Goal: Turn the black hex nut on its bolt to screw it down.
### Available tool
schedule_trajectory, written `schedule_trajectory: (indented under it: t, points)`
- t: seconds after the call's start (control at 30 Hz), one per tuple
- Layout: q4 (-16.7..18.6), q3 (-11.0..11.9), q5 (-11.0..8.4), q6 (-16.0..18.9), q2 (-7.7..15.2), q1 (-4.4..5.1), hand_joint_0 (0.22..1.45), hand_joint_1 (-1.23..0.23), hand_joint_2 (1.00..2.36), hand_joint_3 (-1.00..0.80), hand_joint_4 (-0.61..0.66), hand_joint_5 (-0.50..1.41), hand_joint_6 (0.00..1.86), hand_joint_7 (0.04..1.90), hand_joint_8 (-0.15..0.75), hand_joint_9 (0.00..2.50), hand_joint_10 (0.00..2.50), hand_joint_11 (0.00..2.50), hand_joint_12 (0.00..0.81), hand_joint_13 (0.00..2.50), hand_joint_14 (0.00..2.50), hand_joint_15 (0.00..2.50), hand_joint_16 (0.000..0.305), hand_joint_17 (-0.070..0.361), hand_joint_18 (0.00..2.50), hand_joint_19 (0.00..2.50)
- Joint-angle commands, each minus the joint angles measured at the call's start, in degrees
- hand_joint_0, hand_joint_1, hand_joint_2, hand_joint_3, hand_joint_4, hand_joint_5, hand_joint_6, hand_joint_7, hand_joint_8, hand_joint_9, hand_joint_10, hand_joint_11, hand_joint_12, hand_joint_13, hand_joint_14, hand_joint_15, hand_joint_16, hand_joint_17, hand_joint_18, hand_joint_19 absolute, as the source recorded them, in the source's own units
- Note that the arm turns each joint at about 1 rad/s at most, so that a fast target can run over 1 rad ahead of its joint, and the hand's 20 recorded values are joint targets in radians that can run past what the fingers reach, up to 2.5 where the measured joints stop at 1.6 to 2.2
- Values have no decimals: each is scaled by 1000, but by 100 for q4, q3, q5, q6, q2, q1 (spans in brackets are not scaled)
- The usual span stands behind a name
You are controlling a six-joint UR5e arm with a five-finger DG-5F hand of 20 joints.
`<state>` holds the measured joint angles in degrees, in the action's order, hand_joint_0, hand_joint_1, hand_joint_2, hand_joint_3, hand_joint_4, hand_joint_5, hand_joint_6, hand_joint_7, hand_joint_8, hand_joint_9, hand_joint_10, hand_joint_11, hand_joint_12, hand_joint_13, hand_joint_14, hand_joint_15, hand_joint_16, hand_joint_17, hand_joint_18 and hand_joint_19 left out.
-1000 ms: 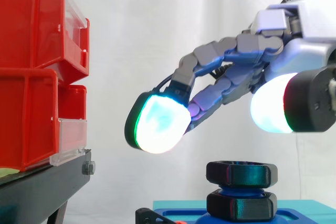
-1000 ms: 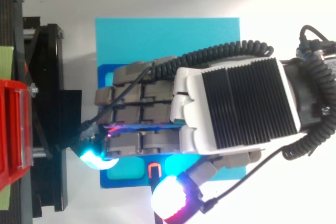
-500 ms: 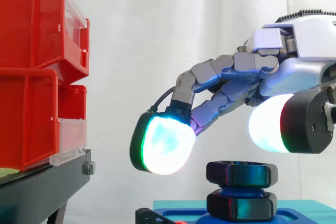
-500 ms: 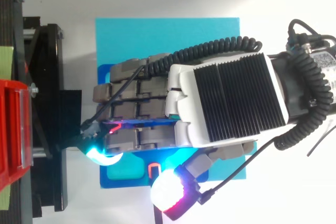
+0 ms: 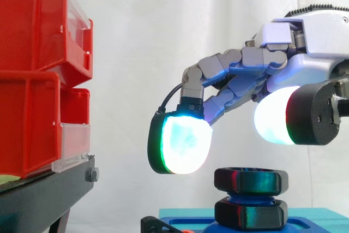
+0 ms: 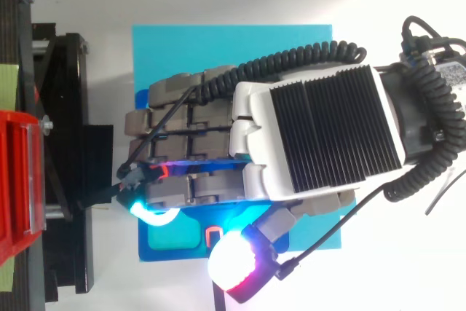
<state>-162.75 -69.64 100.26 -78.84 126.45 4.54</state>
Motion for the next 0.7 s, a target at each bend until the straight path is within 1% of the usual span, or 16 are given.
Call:
schedule_trajectory:
  t: [0.0,0.03,0.13,0.2,0.4,0.57,0.67]
  points:
    - [-37,3,117,-61,2,-41,540,-349,1000,-500,203,-56,503,1085,260,629,0,0,313,448,2,14,43,96,396,287]
    - [-37,3,126,-70,2,-49,541,-337,1000,-500,193,-48,503,1110,257,635,0,0,312,451,0,17,43,96,395,299]
    - [-37,3,170,-114,2,-76,533,-230,1000,-500,226,-37,503,1131,258,694,0,0,311,459,0,18,43,96,397,292]
    - [-37,3,178,-123,2,-84,532,-198,1000,-500,250,-35,504,1127,258,707,0,0,310,465,1,19,43,97,403,296]
    - [-46,3,214,-167,2,-137,530,-172,1000,-500,263,-17,504,1143,260,777,0,0,308,491,0,23,43,98,407,296]
    - [-55,3,222,-175,2,-155,528,-161,1000,-500,255,-13,504,1141,258,833,0,0,306,517,0,29,43,97,438,299]
    - [-63,3,240,-254,2,-181,528,-158,1000,-500,256,-12,504,1142,258,842,0,1,306,517,1,33,43,97,444,299]
